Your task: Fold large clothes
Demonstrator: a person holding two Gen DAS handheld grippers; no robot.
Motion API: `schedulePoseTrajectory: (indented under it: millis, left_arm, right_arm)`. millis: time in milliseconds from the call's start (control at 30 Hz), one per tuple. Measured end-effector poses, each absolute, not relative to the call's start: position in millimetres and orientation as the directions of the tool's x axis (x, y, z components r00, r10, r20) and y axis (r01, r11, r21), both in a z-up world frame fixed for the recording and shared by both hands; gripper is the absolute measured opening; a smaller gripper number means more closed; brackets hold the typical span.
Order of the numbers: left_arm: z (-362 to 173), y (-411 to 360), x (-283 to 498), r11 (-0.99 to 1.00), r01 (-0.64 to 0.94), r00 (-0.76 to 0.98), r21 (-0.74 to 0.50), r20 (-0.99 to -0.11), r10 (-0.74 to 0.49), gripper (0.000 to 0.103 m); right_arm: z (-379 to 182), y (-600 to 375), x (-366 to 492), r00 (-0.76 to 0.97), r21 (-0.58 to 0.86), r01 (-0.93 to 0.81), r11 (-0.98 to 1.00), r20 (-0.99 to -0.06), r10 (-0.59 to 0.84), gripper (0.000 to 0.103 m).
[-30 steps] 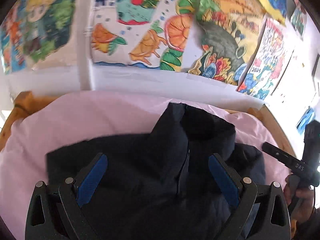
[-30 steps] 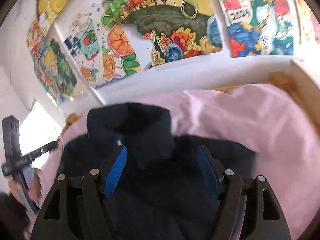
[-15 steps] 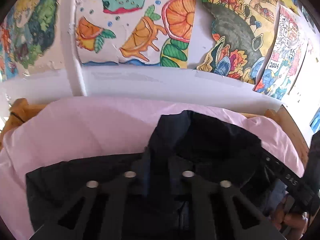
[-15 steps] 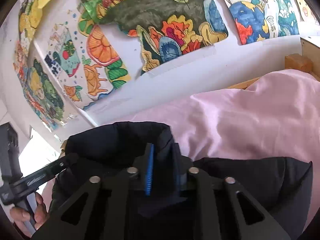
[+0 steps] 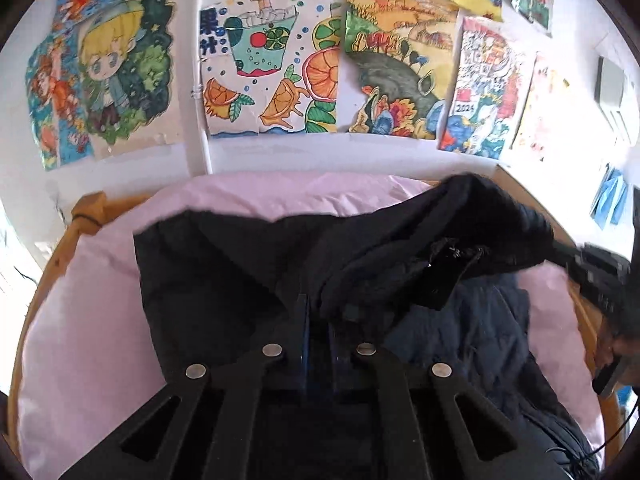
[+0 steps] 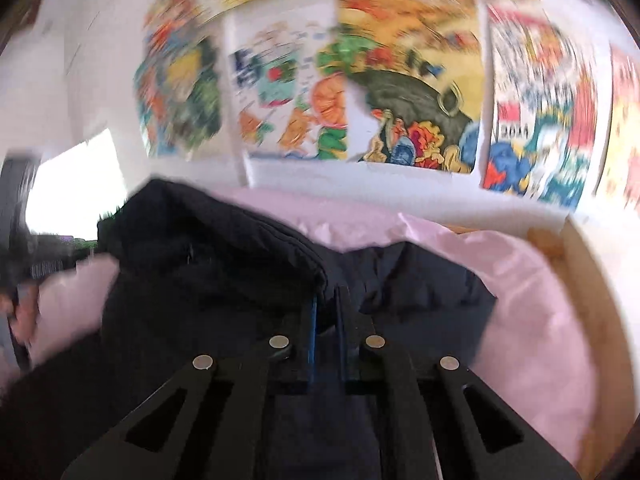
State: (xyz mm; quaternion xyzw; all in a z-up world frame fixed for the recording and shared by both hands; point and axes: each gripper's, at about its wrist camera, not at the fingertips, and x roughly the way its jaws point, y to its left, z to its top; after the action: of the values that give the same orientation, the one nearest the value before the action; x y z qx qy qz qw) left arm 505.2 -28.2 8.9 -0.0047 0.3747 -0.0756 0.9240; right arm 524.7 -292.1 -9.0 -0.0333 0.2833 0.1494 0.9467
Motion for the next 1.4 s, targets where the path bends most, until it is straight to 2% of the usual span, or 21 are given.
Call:
schedulePoseTrajectory:
  millis: [167, 300, 400, 633, 767, 833, 967, 1100, 1167, 1300, 1400]
  left_arm:
    - [-23, -26, 483, 0.993, 0.120, 0.710, -0.020, -0.697, -0.100, 0.007]
    - [-63, -26, 494, 0.996, 0.091, 0.646, 0.017, -0.762, -0.046, 0.007]
    - [-81, -23, 507, 0.996, 0.084, 0.617, -0.010, -0.785, -0.060, 0.007]
    - [-116, -25, 520, 0.994, 0.106, 0.573, -0.017, -0.816, -0.075, 0.007]
    - [-117, -20, 517, 0.994, 0.099, 0.574, -0.051, -0.813, -0.099, 0.007]
    - [-117, -21, 517, 0.994, 0.103, 0.578, -0.044, -0.811, -0.095, 0.007]
    - [-118, -20, 515, 0.993, 0.103, 0.578, -0.049, -0.810, -0.100, 0.007]
    - [-117, -20, 513, 0.993, 0.106, 0.580, -0.049, -0.808, -0.102, 0.007]
    - [-114, -15, 515, 0.992, 0.113, 0.586, -0.059, -0.802, -0.114, 0.007]
    - [-100, -4, 506, 0.980, 0.152, 0.625, -0.124, -0.756, -0.193, 0.008]
    - [-80, 5, 492, 0.962, 0.217, 0.648, -0.168, -0.712, -0.271, 0.008]
  right_arm:
    - [-38, -272, 460, 0.784, -0.136, -0.358, 0.924, -0.581, 0.219, 0.006]
    - [-76, -272, 464, 0.785, -0.116, -0.338, 0.934, -0.582, 0.212, 0.006]
    - [-102, -278, 491, 0.723, -0.081, -0.314, 0.946, -0.666, 0.183, 0.006]
    - [-118, -290, 525, 0.698, -0.084, -0.270, 0.959, -0.703, 0.135, 0.006]
    - [-100, -304, 516, 0.702, 0.002, -0.295, 0.955, -0.678, 0.218, 0.008]
    - [-80, -314, 502, 0.732, 0.049, -0.301, 0.952, -0.628, 0.263, 0.008]
    - [-30, -318, 486, 0.831, 0.012, -0.304, 0.952, -0.485, 0.272, 0.010]
    - [-4, -300, 507, 0.850, 0.008, -0.323, 0.946, -0.437, 0.294, 0.010]
    - [-11, -272, 533, 0.814, -0.002, -0.363, 0.932, -0.487, 0.316, 0.010]
    - [-67, -241, 563, 0.678, 0.034, -0.402, 0.915, -0.661, 0.323, 0.010]
    - [-101, -233, 556, 0.676, -0.032, -0.400, 0.916, -0.685, 0.271, 0.010]
